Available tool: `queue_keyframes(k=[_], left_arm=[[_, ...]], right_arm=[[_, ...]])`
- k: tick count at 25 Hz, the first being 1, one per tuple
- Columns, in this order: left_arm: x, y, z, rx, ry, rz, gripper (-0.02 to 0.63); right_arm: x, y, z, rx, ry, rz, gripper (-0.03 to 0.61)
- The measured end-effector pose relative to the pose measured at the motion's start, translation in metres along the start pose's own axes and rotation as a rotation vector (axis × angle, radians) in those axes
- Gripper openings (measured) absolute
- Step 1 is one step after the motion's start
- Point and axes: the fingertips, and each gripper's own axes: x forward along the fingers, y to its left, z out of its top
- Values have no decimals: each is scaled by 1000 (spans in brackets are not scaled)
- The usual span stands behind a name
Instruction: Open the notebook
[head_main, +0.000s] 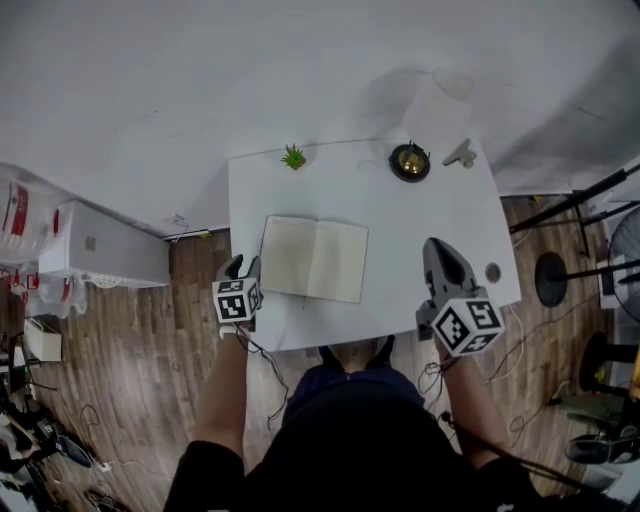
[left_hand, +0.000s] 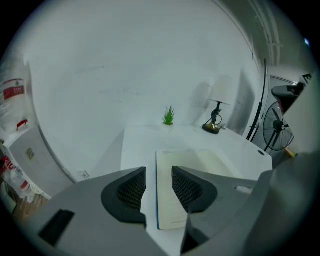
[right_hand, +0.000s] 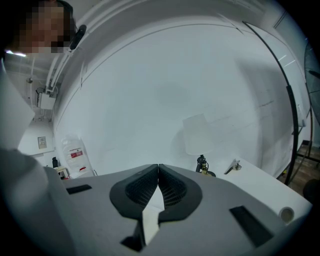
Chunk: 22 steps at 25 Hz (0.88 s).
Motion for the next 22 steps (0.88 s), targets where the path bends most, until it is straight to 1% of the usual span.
queue_keyframes(k=[4,11,13,17,19,22], left_arm=[[-31,-15,62,46,-147,1,161],[-93,-53,164,84,-400,24,156],[-115,-69,190,106,-477,31,102],[-153,-105,246,153,-629,30,66],[-170,-124,265,165,-681,23,63],[-188,-149,286,155,-727,6,60]], right_arm=[[7,-1,17,-74,-24,12,8],[12,-9,56,-108,-94,47,8],[11,-11,69,-127,-116,55,6],[14,-11,106,-180,-181,64,6],[12,-10,122,-213,-216,54,6],[6,-7,143,-243,-262,46,5]])
